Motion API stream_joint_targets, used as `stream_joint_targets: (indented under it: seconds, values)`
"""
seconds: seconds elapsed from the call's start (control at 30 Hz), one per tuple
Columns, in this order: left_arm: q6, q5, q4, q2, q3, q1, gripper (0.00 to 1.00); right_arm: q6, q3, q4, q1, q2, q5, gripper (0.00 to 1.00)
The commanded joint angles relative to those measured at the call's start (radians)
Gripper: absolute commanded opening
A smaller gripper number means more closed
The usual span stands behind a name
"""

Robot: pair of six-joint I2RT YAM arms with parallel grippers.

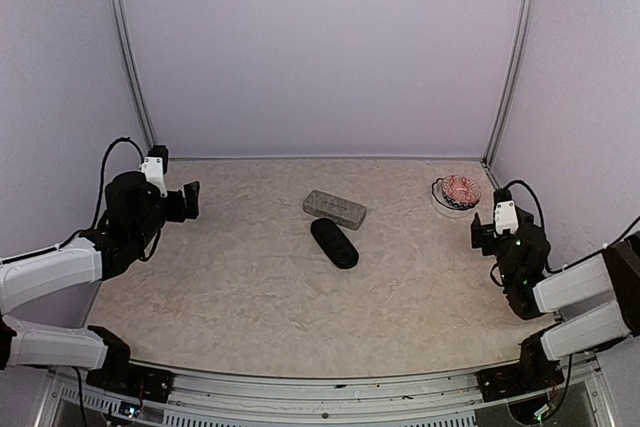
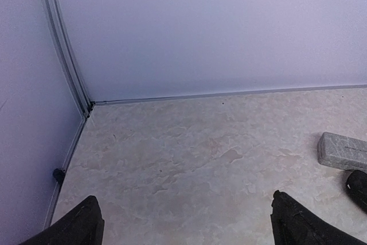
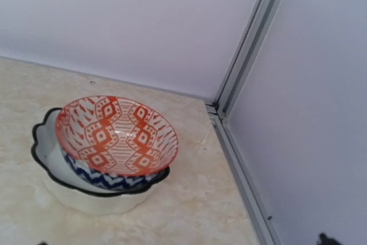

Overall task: Organize the sunglasses
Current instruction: Reset both arms

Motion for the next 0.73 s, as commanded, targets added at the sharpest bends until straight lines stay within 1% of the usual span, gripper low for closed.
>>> stream_joint_targets:
  seconds: [0.0, 0.03, 0.07, 0.1, 0.13, 0.17, 0.2, 0.23, 0.27, 0.3, 0.37, 0.43, 0.5, 0.63, 0.7]
  values:
    - [-0.014, 0.054, 0.135, 0.056, -0.026, 0.081, 0.99, 0.034, -0.024, 0.298, -0.074, 0.129, -0.134, 1.00]
    - [-0.016, 0.053, 0.146, 0.074, -0.032, 0.095, 0.99, 0.031, -0.020, 0.316, -0.084, 0.144, -0.148, 1.00]
    - [-0.010, 0.054, 0.165, 0.092, -0.039, 0.108, 0.99, 0.067, -0.011, 0.301, -0.101, 0.155, -0.203, 1.00]
    - [-0.003, 0.053, 0.182, 0.112, -0.046, 0.118, 0.99, 0.077, -0.012, 0.320, -0.134, 0.185, -0.310, 1.00]
    - [0.002, 0.053, 0.197, 0.131, -0.052, 0.131, 0.99, 0.090, -0.013, 0.373, -0.166, 0.249, -0.391, 1.00]
    - [0.007, 0.056, 0.217, 0.152, -0.056, 0.145, 0.99, 0.087, -0.011, 0.473, -0.184, 0.330, -0.407, 1.00]
    - [0.013, 0.063, 0.239, 0.173, -0.062, 0.152, 0.99, 0.088, -0.011, 0.493, -0.178, 0.357, -0.374, 1.00]
    - [0.019, 0.076, 0.261, 0.192, -0.067, 0.189, 0.99, 0.109, 0.003, 0.386, -0.184, 0.311, -0.383, 1.00]
    - [0.018, 0.100, 0.291, 0.211, -0.074, 0.215, 0.99, 0.118, 0.025, 0.353, -0.195, 0.301, -0.397, 1.00]
    - [0.015, 0.129, 0.323, 0.229, -0.085, 0.241, 0.99, 0.120, 0.045, 0.363, -0.197, 0.326, -0.383, 1.00]
    - [-0.002, 0.191, 0.387, 0.271, -0.103, 0.298, 0.99, 0.152, 0.075, 0.266, -0.204, 0.310, -0.342, 1.00]
    - [-0.018, 0.237, 0.441, 0.305, -0.114, 0.347, 0.99, 0.152, 0.071, 0.297, -0.207, 0.322, -0.333, 1.00]
    - [-0.018, 0.289, 0.484, 0.327, -0.121, 0.392, 0.99, 0.154, 0.070, 0.292, -0.207, 0.319, -0.327, 1.00]
    - [-0.028, 0.359, 0.554, 0.369, -0.122, 0.434, 0.99, 0.160, 0.088, 0.256, -0.214, 0.317, -0.344, 1.00]
    - [-0.042, 0.384, 0.587, 0.390, -0.121, 0.441, 0.99, 0.159, 0.077, 0.279, -0.214, 0.320, -0.341, 1.00]
